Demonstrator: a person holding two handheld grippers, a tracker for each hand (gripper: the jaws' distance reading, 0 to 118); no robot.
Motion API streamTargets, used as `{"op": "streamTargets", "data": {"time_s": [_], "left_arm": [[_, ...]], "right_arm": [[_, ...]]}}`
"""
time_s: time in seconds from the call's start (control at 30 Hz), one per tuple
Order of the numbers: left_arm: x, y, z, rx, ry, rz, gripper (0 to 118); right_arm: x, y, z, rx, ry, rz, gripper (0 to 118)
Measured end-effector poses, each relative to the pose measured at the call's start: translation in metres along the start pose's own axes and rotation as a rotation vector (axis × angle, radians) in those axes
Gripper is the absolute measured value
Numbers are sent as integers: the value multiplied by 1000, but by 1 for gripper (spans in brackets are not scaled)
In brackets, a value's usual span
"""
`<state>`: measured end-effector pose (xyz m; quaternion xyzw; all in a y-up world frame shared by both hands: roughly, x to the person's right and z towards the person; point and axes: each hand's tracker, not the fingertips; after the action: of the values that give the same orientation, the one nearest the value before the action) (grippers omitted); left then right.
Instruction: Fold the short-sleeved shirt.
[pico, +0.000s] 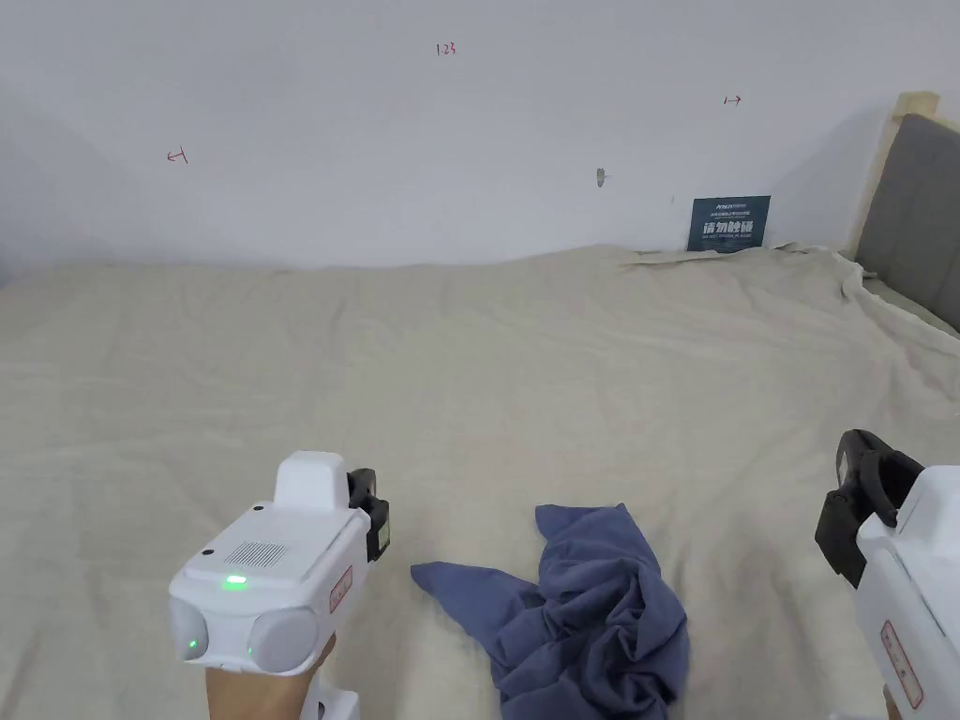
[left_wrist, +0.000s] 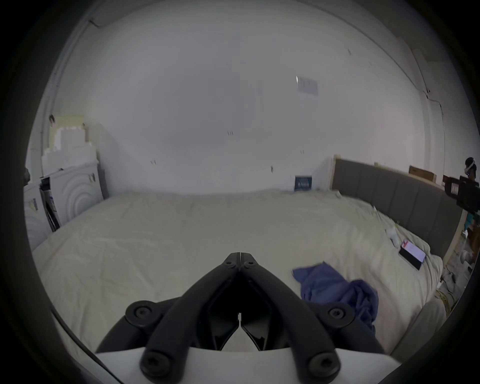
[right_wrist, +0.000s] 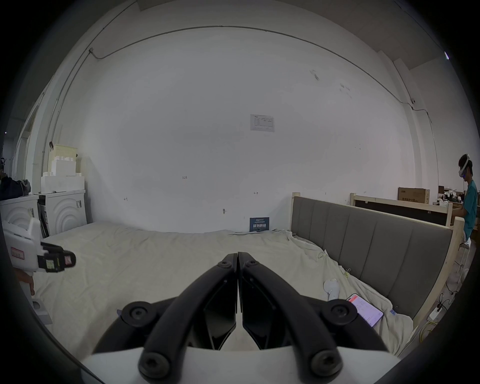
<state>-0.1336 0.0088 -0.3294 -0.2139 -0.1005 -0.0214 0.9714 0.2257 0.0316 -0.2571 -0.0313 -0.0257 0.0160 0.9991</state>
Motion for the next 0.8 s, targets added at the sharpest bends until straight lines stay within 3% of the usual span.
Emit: {"op": "streamTargets", "data": {"time_s": [0.2,0.27,0.3,0.33,0.37,0.5,0.7,0.73,0.8], "left_arm": [[-14,-1,-74,-258,-71,59,0],[-20,-5,-103,-318,-75,79,19],[-22,-7,-116,-367,-87,60,35],[-23,-10,-128,-408,-95,40,63],[-23,-13,-143,-463,-92,20,79],[-23,-27,-177,-547,-93,8,99],[-5,-49,-199,-644,-97,-47,98],[0,-53,-201,-662,-97,-63,92],[6,-58,-203,-700,-111,-77,63]], "right_arm": [[1,-10,-17,-33,-2,-1,0],[2,-14,-23,-46,-4,1,0],[2,-16,-26,-52,-6,1,0],[2,-17,-28,-58,-8,0,0],[3,-19,-31,-66,-10,-2,0],[4,-30,-43,-102,-18,1,0],[5,-41,-49,-140,-27,0,0],[5,-42,-48,-143,-28,-1,0],[6,-44,-46,-146,-30,-1,0]]}}
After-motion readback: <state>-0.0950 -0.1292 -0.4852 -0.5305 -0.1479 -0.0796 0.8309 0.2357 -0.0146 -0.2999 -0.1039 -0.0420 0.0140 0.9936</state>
